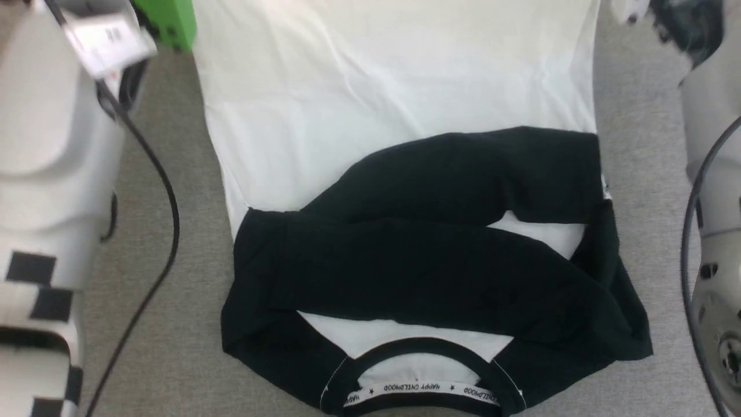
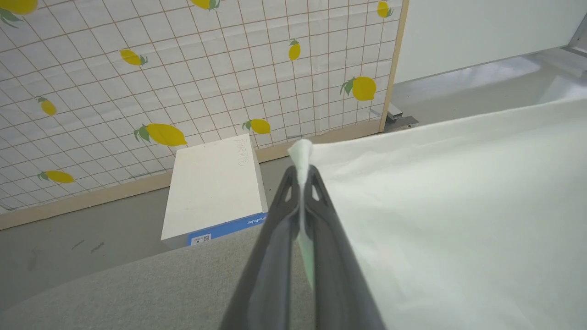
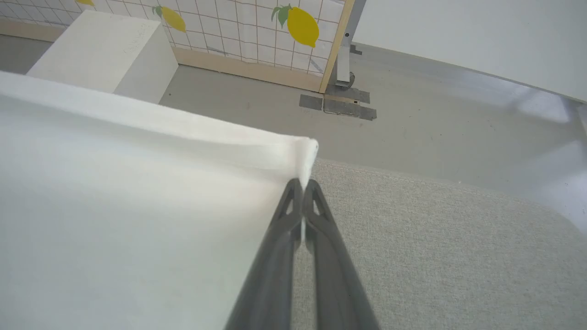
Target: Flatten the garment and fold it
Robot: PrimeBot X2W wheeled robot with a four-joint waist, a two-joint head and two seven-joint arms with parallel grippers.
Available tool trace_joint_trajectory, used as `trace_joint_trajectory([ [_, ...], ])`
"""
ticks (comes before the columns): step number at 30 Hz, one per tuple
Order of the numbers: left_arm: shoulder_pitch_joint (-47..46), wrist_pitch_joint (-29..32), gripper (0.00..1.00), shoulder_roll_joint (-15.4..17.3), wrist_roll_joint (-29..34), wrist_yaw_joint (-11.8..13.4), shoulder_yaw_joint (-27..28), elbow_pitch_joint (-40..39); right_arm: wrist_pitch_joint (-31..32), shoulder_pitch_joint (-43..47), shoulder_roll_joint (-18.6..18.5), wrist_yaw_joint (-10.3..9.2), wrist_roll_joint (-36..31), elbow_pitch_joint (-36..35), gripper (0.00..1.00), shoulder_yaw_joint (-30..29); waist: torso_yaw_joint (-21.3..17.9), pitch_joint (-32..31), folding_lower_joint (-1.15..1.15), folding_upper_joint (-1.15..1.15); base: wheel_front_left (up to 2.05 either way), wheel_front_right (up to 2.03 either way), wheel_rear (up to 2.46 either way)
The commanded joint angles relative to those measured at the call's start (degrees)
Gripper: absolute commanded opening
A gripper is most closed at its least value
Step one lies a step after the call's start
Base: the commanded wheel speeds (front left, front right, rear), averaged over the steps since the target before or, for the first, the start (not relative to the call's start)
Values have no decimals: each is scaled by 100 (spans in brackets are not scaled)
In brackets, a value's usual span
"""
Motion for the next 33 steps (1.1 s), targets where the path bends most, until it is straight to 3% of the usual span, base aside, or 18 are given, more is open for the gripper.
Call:
trace_joint_trajectory([
  [1,211,-69,0,25,-112,-60,0,-19,-85,191,-51,-11,149,-35,0,115,45,-542,0,42,0,0,0],
  [7,1306,-228,0,112,-546,-265,-62,-634,-169,1133,-376,-11,1015,-683,0,875,148,-1176,0,42,0,0,0],
  [14,2818,-269,0,390,-919,-196,-43,-1833,188,2781,-913,-11,1880,-2247,0,1252,318,-1706,0,42,0,0,0],
  [18,3777,-197,0,555,-1182,-17,12,-2582,537,3864,-1097,-11,2120,-3337,0,1091,383,-1849,0,42,0,0,0],
  [24,5071,-176,0,668,-1491,220,-31,-3374,1099,5339,-1061,-11,2208,-4592,0,588,462,-1908,0,42,0,0,0],
  [33,6016,-155,0,476,-1776,117,-463,-3272,1497,6648,-803,-11,2132,-5086,0,226,542,-1942,0,42,0,0,0],
])
